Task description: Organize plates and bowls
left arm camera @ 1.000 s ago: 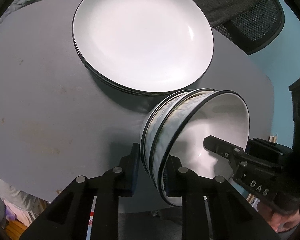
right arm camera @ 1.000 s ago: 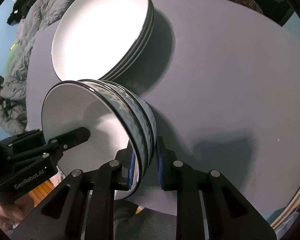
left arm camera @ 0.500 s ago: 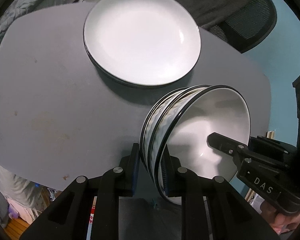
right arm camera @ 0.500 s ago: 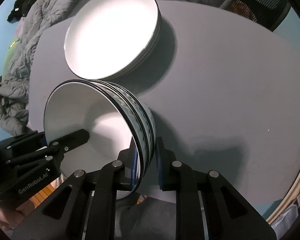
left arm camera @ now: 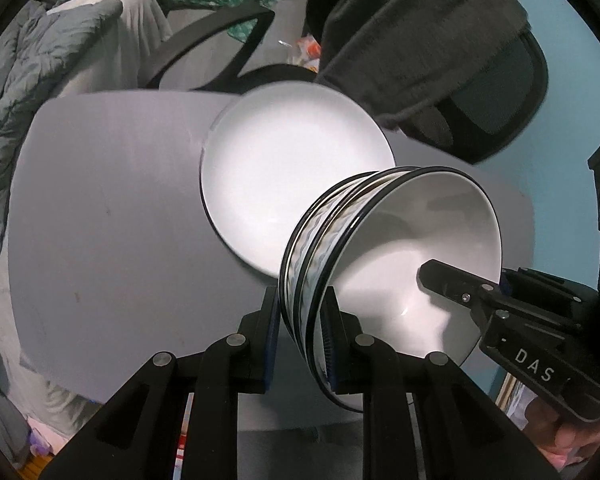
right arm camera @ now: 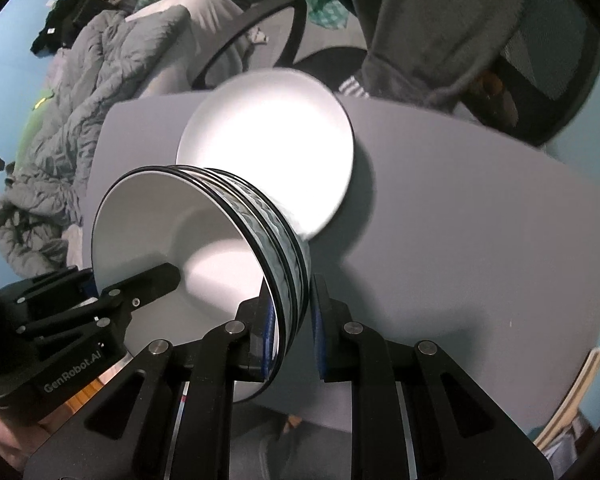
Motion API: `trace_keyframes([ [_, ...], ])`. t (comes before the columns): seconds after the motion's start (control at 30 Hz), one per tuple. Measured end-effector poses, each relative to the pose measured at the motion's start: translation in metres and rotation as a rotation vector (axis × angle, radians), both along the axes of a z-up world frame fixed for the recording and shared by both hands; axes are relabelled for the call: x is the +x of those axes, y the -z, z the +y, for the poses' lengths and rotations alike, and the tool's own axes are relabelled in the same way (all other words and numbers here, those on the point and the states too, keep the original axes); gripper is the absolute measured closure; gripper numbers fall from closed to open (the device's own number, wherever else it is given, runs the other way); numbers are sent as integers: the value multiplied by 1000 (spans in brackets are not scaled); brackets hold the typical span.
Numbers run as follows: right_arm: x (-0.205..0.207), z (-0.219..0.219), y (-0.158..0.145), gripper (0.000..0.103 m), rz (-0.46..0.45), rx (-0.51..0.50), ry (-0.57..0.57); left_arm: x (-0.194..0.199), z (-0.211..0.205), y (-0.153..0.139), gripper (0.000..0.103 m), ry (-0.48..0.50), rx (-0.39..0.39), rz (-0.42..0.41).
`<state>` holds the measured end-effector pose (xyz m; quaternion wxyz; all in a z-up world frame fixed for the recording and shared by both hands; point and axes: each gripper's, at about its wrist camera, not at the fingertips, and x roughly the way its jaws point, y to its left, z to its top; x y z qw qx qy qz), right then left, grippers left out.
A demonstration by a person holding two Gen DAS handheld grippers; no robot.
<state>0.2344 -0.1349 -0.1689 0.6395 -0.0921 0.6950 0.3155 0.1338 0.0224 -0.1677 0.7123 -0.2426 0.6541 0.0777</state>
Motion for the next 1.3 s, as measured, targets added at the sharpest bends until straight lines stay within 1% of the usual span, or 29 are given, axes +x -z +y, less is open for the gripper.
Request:
trace_keyframes([
  [0.1,11,13,5,87,-8,0,5,8,16,9,84,-20,5,9],
  [0.3,30,33,19,86,2,-9,-1,34,30,27,84,-33,19,25],
  [0.57,41,43,35,87,25,-30,-21,43,42,42,84,-28,37,49],
  [0.87,42,47,35,86,-1,-49,-26,47,43,38,84,-19,48,19],
  [0.97,42,47,34,84,-5,-41,-19,45,43,39,84,-8,53,-1],
  [1.0,42,47,32,82,-23,-43,-18,45,43,38,83,-5,64,-9],
  [1.07,43,45,28,75,-63,-58,-12,42,44,33,76,-5,98,-21],
  [1.1,45,44,25,67,-79,-66,-10,41,44,30,74,-7,112,-32],
  [1.13,47,43,22,62,-94,-70,-7,39,46,25,69,-10,132,-45],
  [1.23,52,38,7,59,-143,-70,10,36,50,12,62,-13,156,-71],
  [1.3,54,34,-5,56,-166,-70,14,32,53,-1,58,-21,165,-94],
])
